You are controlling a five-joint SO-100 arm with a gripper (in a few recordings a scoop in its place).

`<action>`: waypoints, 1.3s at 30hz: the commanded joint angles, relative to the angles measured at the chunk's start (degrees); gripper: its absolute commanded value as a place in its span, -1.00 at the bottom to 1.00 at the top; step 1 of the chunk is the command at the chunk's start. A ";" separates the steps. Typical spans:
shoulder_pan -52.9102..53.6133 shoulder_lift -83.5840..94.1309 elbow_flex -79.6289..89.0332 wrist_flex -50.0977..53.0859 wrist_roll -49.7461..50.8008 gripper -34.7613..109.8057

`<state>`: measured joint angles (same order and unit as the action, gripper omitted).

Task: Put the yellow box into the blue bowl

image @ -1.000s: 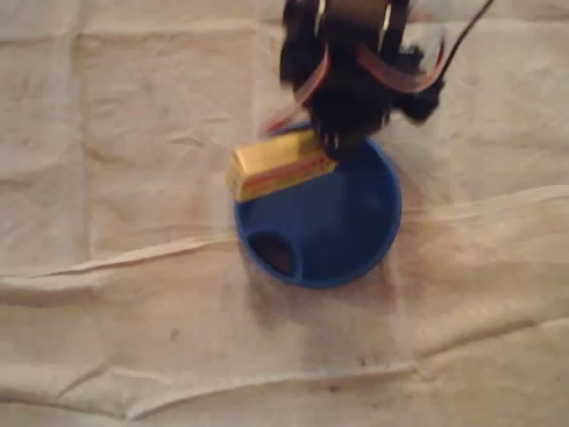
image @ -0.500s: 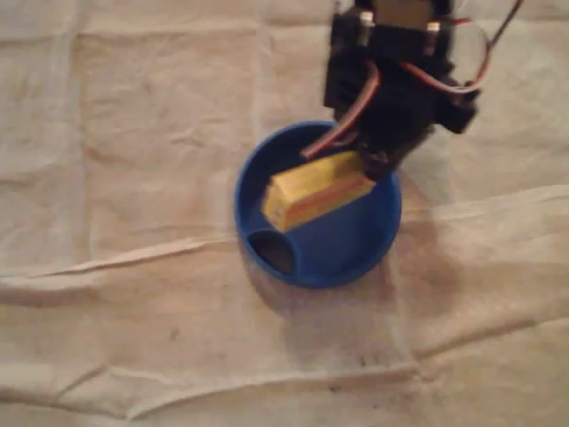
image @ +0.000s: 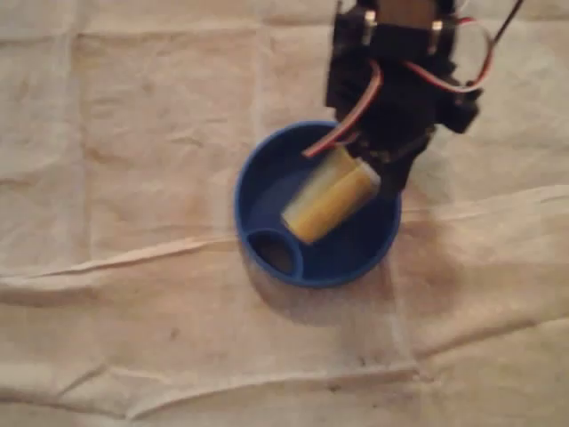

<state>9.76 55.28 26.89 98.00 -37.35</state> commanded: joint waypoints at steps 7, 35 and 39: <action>1.14 4.04 -2.99 -0.09 0.53 -0.29; 3.34 45.53 3.34 3.08 13.18 -0.52; 2.90 56.43 13.89 2.99 14.15 -0.52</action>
<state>12.92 100.99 35.16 100.55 -24.35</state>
